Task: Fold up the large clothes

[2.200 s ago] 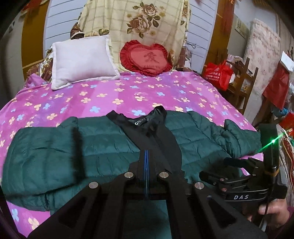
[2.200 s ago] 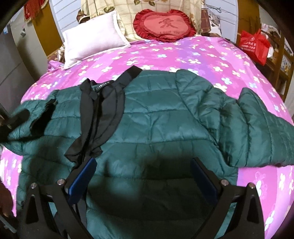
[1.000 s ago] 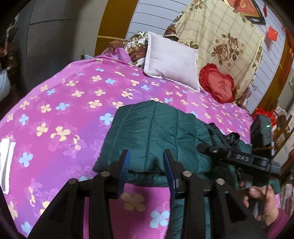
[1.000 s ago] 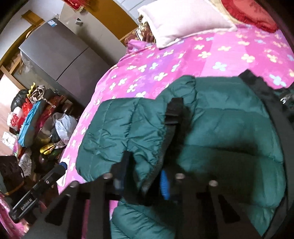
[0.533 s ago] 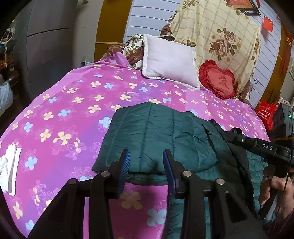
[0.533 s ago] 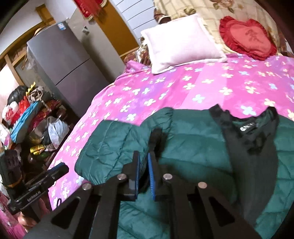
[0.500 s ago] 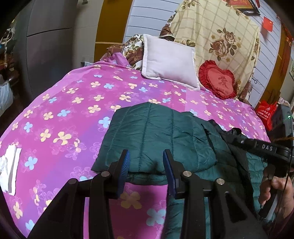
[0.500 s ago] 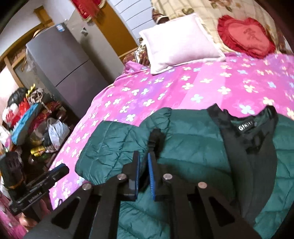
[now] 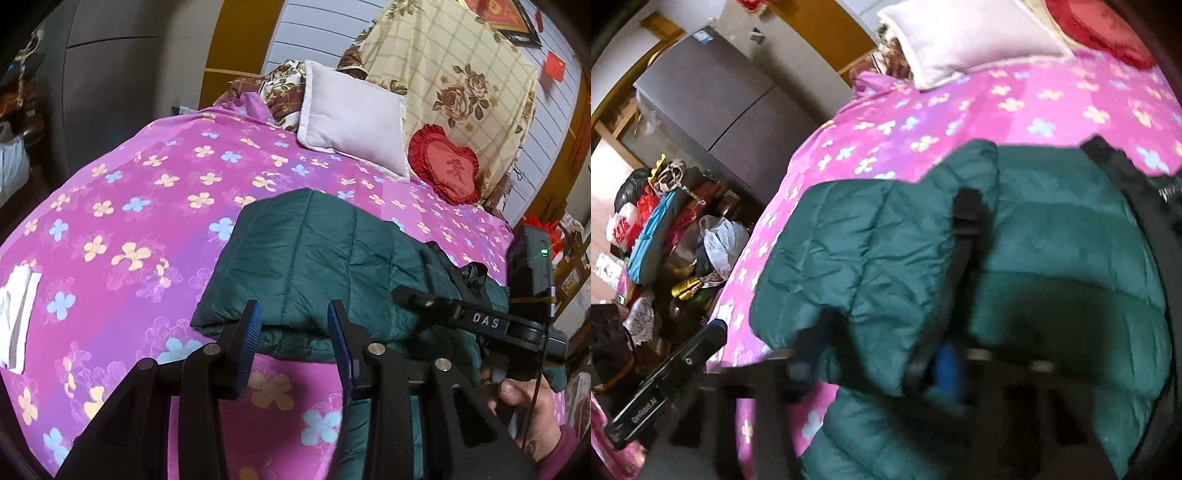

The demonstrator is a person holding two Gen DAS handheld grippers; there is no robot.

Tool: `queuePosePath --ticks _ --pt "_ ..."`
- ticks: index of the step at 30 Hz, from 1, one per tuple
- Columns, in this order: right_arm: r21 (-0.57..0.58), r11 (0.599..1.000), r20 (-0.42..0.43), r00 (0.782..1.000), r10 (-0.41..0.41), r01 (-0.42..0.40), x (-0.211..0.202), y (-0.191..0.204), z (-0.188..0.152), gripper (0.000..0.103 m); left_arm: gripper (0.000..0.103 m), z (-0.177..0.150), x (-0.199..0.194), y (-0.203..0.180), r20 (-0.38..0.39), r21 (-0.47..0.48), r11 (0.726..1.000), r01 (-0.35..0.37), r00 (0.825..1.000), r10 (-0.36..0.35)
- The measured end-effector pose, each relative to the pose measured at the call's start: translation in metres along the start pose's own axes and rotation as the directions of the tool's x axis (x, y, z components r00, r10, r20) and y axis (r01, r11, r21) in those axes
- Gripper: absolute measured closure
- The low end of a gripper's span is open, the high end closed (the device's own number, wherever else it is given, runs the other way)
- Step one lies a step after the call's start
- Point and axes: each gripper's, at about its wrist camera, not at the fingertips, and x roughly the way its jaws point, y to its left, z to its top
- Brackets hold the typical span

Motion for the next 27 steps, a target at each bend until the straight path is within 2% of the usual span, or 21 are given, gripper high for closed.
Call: queuePosePath --ticks 3,7,11,16,20,27 --pt "-0.027 0.999 0.055 0.998 -0.018 0.020 -0.019 0.002 0.003 0.092 0.061 -0.002 0.000 0.004 0.001 -0.015 1.000 -0.003 1.000 0.003" --pt "-0.054 0.997 0.145 0.989 -0.041 0.049 -0.065 -0.001 0.013 0.093 0.061 -0.004 -0.001 0.004 0.000 -0.035 0.999 0.003 1.000 -0.003" --pt "-0.051 0.990 0.214 0.970 -0.115 0.128 -0.114 -0.018 0.021 0.093 0.061 -0.008 0.000 -0.005 -0.010 -0.024 1.000 0.013 1.000 -0.013" --pt "0.016 0.983 0.242 0.953 -0.182 0.183 -0.157 -0.052 0.019 0.093 0.061 -0.013 0.003 -0.022 -0.030 -0.001 1.000 0.031 0.999 -0.031" --pt "0.027 0.970 0.240 0.940 -0.242 0.243 -0.180 -0.075 0.013 0.093 0.061 -0.016 0.003 -0.036 -0.037 0.024 0.999 0.046 0.998 -0.045" --pt "0.037 0.926 0.219 0.901 -0.375 0.377 -0.211 -0.111 0.001 0.093 0.061 -0.018 0.009 -0.057 -0.063 0.052 0.997 0.061 0.996 -0.058"
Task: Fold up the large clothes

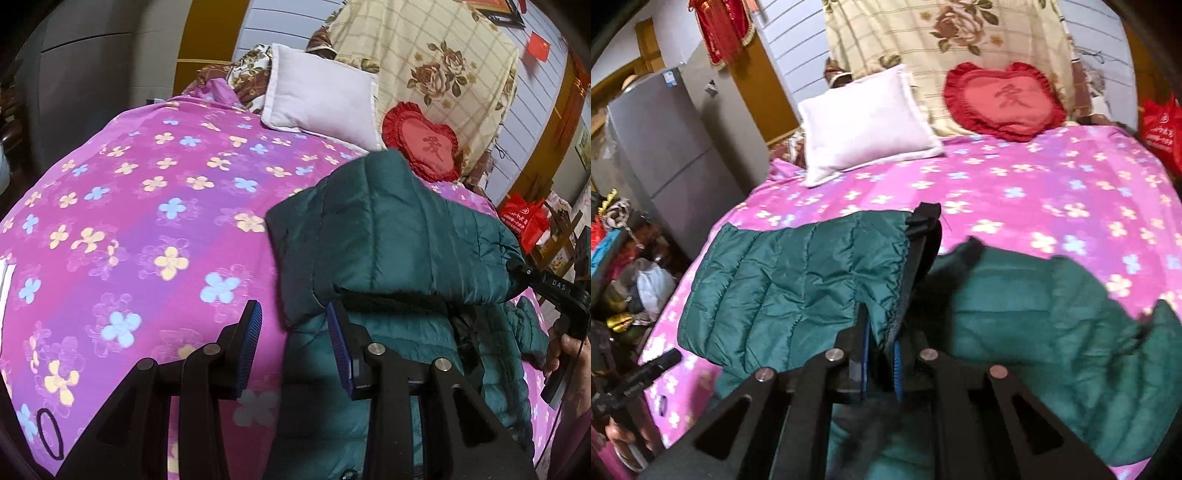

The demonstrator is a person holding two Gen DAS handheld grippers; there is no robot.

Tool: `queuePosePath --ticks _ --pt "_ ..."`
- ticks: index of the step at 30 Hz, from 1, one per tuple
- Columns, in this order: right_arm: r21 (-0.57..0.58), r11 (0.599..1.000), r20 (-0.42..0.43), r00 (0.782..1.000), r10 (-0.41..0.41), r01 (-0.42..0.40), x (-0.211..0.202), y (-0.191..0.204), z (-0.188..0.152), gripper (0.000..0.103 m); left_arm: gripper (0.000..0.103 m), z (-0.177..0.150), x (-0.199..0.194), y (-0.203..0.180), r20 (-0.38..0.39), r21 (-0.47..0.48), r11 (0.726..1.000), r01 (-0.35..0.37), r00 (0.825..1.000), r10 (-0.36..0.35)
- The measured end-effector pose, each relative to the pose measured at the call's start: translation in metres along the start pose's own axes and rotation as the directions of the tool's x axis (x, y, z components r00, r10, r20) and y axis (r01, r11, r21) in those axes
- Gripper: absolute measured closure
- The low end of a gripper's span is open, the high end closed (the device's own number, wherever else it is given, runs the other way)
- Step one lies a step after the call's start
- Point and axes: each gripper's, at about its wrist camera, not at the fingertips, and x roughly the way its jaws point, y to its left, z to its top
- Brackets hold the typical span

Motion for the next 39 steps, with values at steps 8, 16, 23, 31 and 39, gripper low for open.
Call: queuePosePath --ticks 8,16,23,31,39 --pt "0.031 0.988 -0.019 0.989 -0.148 0.148 -0.006 -0.044 -0.013 0.093 0.061 -0.001 0.013 -0.017 -0.027 0.016 1.000 -0.003 1.000 0.003" --pt "0.050 0.977 -0.063 0.977 -0.202 0.205 0.003 -0.061 -0.030 0.094 0.061 0.005 0.022 -0.040 -0.016 0.046 0.999 0.002 1.000 -0.001" --pt "0.073 0.960 -0.183 0.950 -0.253 0.270 0.025 -0.079 -0.054 0.093 0.061 0.018 0.035 -0.065 -0.003 0.098 0.995 -0.023 1.000 0.024" --pt "0.105 0.949 -0.094 0.953 -0.287 0.296 -0.008 -0.062 -0.035 0.044 0.061 0.039 0.068 -0.090 0.025 0.142 0.988 -0.060 0.998 0.057" --pt "-0.023 0.993 -0.084 0.990 -0.115 0.113 0.035 -0.003 -0.019 0.044 0.061 0.043 0.106 -0.107 -0.009 0.162 0.984 -0.071 0.997 0.074"
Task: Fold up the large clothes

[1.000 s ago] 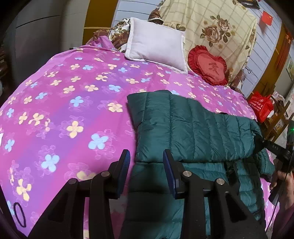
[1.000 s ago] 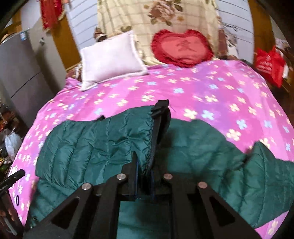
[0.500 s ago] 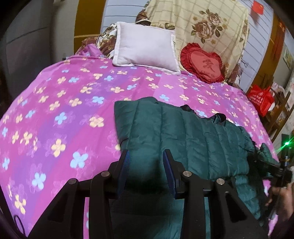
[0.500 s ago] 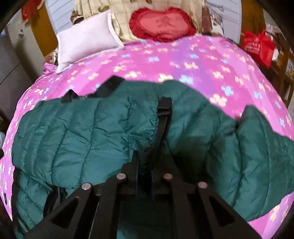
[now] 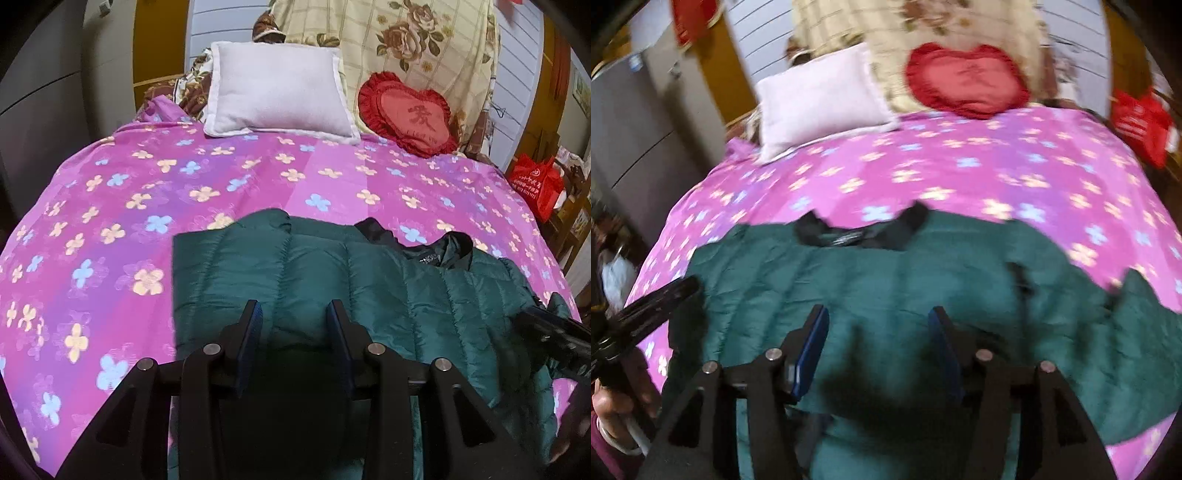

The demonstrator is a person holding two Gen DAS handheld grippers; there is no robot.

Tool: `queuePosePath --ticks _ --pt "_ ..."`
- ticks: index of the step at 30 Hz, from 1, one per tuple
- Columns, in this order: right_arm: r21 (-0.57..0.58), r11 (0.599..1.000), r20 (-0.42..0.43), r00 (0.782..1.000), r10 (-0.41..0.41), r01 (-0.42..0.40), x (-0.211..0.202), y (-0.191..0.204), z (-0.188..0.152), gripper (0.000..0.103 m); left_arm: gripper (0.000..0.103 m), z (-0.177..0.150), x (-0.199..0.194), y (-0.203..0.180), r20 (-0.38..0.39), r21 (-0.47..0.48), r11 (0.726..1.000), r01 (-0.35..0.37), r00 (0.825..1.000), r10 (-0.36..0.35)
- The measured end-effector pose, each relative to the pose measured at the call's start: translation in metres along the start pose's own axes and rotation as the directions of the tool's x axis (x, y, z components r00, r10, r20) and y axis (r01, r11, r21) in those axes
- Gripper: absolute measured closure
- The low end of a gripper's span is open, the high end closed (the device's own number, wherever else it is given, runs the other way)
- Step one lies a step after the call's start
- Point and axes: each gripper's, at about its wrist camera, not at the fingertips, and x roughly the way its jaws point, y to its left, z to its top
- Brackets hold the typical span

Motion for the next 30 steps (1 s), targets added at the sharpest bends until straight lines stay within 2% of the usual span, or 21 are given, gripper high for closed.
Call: queuePosePath --ticks 6,10,15,19,22,26,30 --pt "-0.050 0.994 -0.047 0.994 -0.100 0.097 0.045 0.010 -0.002 0.044 0.061 -0.006 0.017 -0.003 -0.018 0.017 1.000 -0.004 1.000 0.004" --pt "-0.002 0.997 -0.041 0.996 -0.081 0.081 0.061 -0.006 -0.006 0.044 0.061 -0.010 0.024 -0.006 -0.017 0.045 0.999 -0.007 1.000 0.008" --pt "-0.022 0.997 -0.056 0.995 -0.082 0.080 0.053 -0.005 -0.004 0.044 0.060 -0.013 0.027 -0.005 -0.018 0.042 0.999 -0.002 1.000 0.003" --pt "-0.020 0.998 -0.022 0.998 -0.059 0.059 0.022 -0.009 -0.012 0.044 0.060 -0.016 0.027 -0.003 -0.005 0.038 0.999 0.002 1.000 -0.002" --pt "-0.061 0.995 -0.011 0.996 -0.083 0.082 0.003 -0.011 -0.026 0.044 0.059 -0.018 0.028 -0.004 -0.001 0.041 0.999 -0.001 1.000 0.001" --pt "-0.056 0.995 -0.054 0.994 -0.091 0.088 0.007 -0.022 -0.042 0.044 0.057 -0.020 0.028 -0.005 0.009 0.049 0.999 0.000 1.000 0.000" --pt "-0.025 0.997 -0.058 0.996 -0.069 0.067 0.020 -0.030 -0.050 0.044 0.054 -0.024 0.029 -0.007 0.019 0.064 0.998 -0.007 1.000 0.006"
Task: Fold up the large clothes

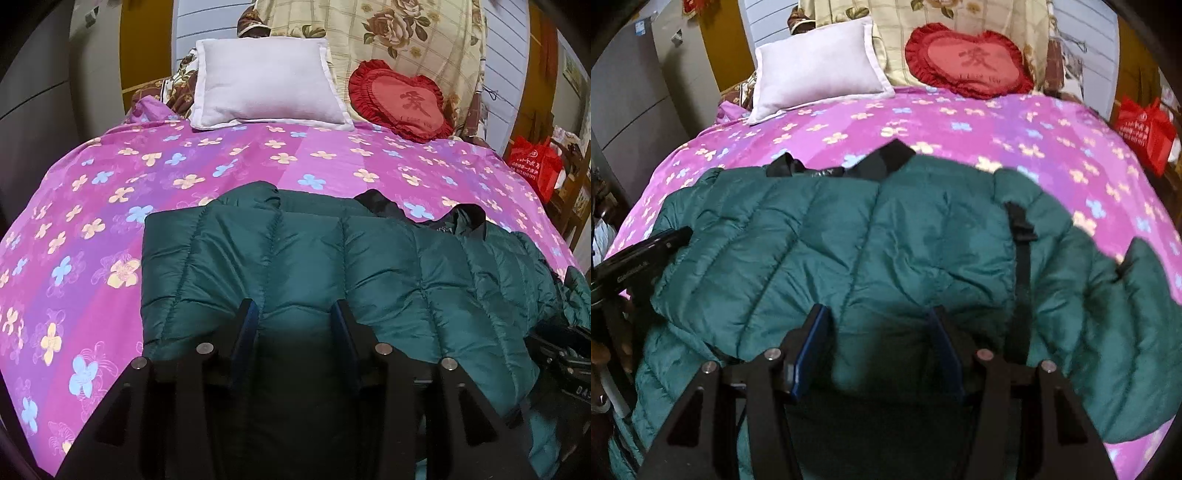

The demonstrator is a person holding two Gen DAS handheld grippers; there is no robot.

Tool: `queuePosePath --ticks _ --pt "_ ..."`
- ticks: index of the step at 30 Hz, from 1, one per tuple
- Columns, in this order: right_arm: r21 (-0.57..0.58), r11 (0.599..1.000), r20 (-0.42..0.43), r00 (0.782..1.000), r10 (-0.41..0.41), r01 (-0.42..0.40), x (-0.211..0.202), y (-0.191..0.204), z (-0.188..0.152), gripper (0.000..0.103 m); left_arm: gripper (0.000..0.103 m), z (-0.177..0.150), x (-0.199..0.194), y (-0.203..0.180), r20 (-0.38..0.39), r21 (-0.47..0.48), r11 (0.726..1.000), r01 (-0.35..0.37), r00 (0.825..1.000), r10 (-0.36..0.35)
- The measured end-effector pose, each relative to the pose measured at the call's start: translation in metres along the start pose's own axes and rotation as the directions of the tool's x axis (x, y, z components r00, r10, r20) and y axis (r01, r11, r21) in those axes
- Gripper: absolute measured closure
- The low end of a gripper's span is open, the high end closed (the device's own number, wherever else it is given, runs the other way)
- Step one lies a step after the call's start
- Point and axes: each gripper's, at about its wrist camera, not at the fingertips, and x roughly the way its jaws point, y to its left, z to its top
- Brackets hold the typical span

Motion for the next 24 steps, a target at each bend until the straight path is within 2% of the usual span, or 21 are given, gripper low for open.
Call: queuePosePath --ticks 5,10,16,24 --pt "-0.009 1.000 -0.010 1.000 -0.018 0.018 0.000 0.004 0.000 0.043 0.054 -0.001 -0.001 -0.003 -0.017 0.018 1.000 -0.013 1.000 0.013" --pt "0.031 0.999 0.017 1.000 -0.015 0.014 -0.025 0.000 -0.002 0.043 0.054 -0.007 -0.019 -0.011 -0.017 0.082 0.995 -0.052 0.998 0.053" --pt "0.062 0.998 0.065 0.998 0.001 -0.005 -0.051 -0.012 -0.009 0.042 0.054 -0.013 -0.049 -0.007 0.006 0.022 0.999 0.023 1.000 -0.023" --pt "0.060 0.997 0.067 0.996 -0.053 0.049 -0.067 -0.011 -0.018 0.037 0.054 -0.017 -0.081 -0.016 0.034 -0.023 0.998 0.062 0.998 -0.062"
